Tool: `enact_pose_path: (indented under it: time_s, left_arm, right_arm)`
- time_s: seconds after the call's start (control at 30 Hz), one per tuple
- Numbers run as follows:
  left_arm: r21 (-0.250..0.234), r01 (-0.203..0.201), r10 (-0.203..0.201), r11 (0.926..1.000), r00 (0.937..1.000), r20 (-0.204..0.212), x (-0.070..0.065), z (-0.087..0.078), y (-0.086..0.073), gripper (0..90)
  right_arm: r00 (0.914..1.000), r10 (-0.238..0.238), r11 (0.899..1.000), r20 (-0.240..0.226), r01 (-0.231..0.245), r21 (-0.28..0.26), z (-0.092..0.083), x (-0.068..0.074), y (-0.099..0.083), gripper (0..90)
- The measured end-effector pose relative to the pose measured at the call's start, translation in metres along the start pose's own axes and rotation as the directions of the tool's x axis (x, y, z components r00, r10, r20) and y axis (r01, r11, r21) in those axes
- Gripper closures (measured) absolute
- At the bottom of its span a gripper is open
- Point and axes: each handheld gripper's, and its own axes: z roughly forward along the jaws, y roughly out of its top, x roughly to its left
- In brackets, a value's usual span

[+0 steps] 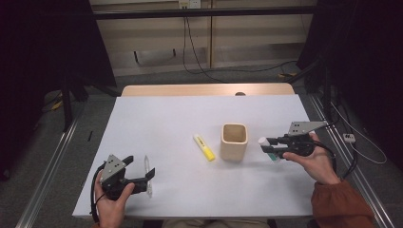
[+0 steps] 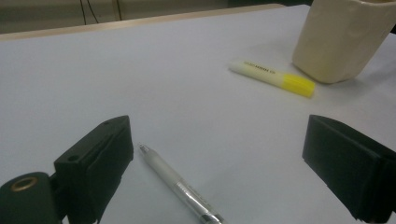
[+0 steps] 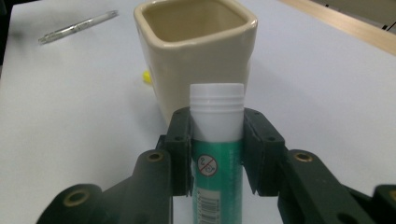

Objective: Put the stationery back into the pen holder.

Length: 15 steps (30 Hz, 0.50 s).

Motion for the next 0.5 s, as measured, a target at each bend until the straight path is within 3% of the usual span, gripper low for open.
enact_pose_path:
  time_s: [0.33, 0.5]
  left_arm:
    - [0.006, -0.003, 0.003, 1.0000, 1.0000, 0.002, 0.000, 0.000, 0.000, 8.6]
    - [0.005, 0.000, 0.000, 1.0000, 1.0000, -0.001, 0.000, 0.000, 0.000, 8.6]
  right_arm:
    - [0.9985, -0.014, 0.996, 0.052, 0.018, -0.083, -0.003, 0.012, 0.014, 65.9]
    - [0.9984, 0.001, 0.988, 0.057, 0.008, -0.157, -0.005, 0.017, 0.021, 65.9]
